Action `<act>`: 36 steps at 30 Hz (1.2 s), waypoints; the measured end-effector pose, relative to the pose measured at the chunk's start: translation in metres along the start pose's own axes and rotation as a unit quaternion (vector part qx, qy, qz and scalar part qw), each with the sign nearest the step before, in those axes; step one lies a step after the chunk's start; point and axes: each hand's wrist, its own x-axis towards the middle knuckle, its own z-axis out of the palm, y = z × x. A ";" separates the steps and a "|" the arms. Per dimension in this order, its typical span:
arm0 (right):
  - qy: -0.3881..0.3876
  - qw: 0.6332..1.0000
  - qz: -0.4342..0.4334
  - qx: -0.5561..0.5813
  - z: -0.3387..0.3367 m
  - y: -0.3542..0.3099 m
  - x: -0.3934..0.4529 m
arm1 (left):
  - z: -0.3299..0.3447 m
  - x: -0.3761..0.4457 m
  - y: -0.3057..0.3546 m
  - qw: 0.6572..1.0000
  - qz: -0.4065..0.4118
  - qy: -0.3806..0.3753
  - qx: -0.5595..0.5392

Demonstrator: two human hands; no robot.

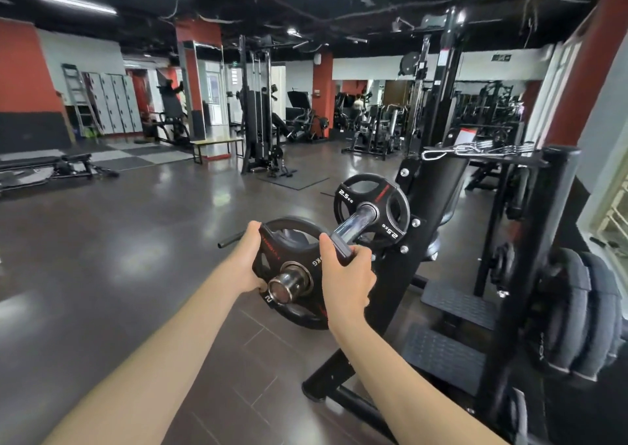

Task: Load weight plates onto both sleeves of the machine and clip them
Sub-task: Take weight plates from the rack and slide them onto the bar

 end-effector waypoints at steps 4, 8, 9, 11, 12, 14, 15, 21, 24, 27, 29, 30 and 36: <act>0.010 0.999 -0.012 -0.029 -0.002 0.002 0.029 | 0.025 0.015 0.033 0.995 -0.005 0.031 0.097; 0.012 0.997 -0.052 -0.049 -0.006 0.007 0.069 | 0.056 0.035 0.044 0.992 -0.008 0.012 0.126; 0.009 0.995 -0.063 -0.072 -0.007 0.009 0.082 | 0.065 0.044 0.046 0.992 -0.009 0.006 0.126; 0.001 0.992 -0.070 -0.106 -0.009 0.013 0.111 | 0.082 0.058 0.050 0.992 -0.013 -0.001 0.122; -0.002 0.991 -0.067 -0.116 -0.008 0.014 0.126 | 0.092 0.066 0.053 0.993 -0.015 -0.008 0.118; 0.007 0.985 -0.076 -0.152 -0.006 0.017 0.153 | 0.110 0.088 0.057 0.989 -0.021 -0.020 0.142; 0.020 0.978 -0.089 -0.185 -0.004 0.018 0.165 | 0.119 0.098 0.059 0.986 -0.020 -0.018 0.162; 0.066 0.939 -0.136 -0.309 0.006 0.010 0.238 | 0.156 0.150 0.071 0.983 -0.039 -0.040 0.176; 0.050 0.927 -0.141 -0.344 0.004 0.008 0.269 | 0.173 0.182 0.071 0.988 -0.046 -0.033 0.146; 0.038 0.919 -0.156 -0.360 0.006 0.006 0.290 | 0.187 0.203 0.071 0.990 -0.055 -0.009 0.130; 0.028 0.922 -0.154 -0.354 0.009 0.006 0.298 | 0.191 0.213 0.071 0.989 -0.070 -0.006 0.128; 0.026 0.925 -0.150 -0.348 0.009 0.005 0.302 | 0.193 0.219 0.070 0.989 -0.078 -0.018 0.124; 0.026 0.942 -0.126 -0.309 0.003 0.009 0.306 | 0.200 0.244 0.074 0.990 -0.093 -0.012 0.109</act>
